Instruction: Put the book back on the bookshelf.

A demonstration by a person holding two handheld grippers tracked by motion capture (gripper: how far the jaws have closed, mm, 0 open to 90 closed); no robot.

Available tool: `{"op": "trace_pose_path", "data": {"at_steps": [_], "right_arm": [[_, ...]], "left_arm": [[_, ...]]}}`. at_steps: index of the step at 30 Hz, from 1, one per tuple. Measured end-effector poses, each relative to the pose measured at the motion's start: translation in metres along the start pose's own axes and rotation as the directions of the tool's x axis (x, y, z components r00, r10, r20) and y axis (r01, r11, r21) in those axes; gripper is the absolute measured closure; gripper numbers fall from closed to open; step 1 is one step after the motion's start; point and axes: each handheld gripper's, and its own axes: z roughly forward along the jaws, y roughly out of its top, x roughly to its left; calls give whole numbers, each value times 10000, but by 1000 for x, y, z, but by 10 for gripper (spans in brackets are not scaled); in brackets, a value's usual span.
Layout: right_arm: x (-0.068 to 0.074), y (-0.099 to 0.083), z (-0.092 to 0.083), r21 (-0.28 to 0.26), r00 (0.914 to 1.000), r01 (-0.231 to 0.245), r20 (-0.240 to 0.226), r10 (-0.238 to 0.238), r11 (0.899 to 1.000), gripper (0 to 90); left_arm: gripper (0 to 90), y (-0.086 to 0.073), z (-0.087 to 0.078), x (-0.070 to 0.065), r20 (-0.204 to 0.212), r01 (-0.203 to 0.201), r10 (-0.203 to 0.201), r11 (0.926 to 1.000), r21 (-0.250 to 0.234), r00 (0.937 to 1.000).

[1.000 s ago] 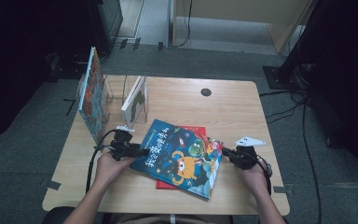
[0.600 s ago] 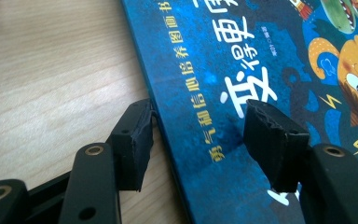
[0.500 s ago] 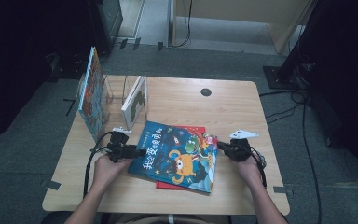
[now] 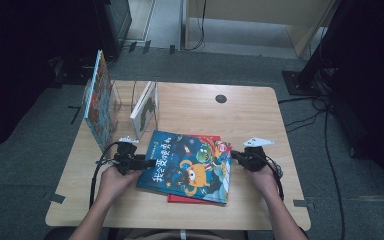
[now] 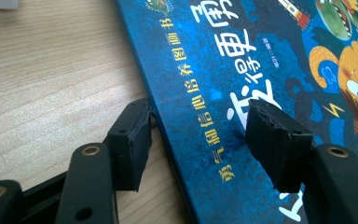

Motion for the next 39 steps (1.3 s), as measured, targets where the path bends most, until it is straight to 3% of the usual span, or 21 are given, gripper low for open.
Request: {"op": "trace_pose_path", "data": {"at_steps": [4,14,20,23,26,31,39], "right_arm": [[4,-3,-3,22,9999,100,-135,-99,9999,900],[15,-11,-13,203,9981,431,-451,-422,9989,900],[22,-8,-19,-58,9963,696,-500,-698,9976,900],[25,-7,-18,-61,9953,728,-642,-730,9973,900],[26,-8,-16,63,9946,782,-694,-776,9969,900],[29,-8,-14,52,9903,1231,-659,-1225,9924,900],[25,-9,-14,20,9894,1143,-906,-1137,9934,900]], "left_arm": [[392,1,1,-2,-86,-134,134,9999,65,9999],[392,5,1,-3,-181,10,-3,9993,370,9998],[389,5,-2,0,73,433,-437,9977,518,9990],[371,5,-1,1,288,394,-408,9980,492,9988],[346,5,0,-1,203,375,-385,9982,477,9991],[344,6,0,0,295,500,-518,9970,598,9982],[321,8,-1,1,549,642,-687,9948,793,9961]]}}
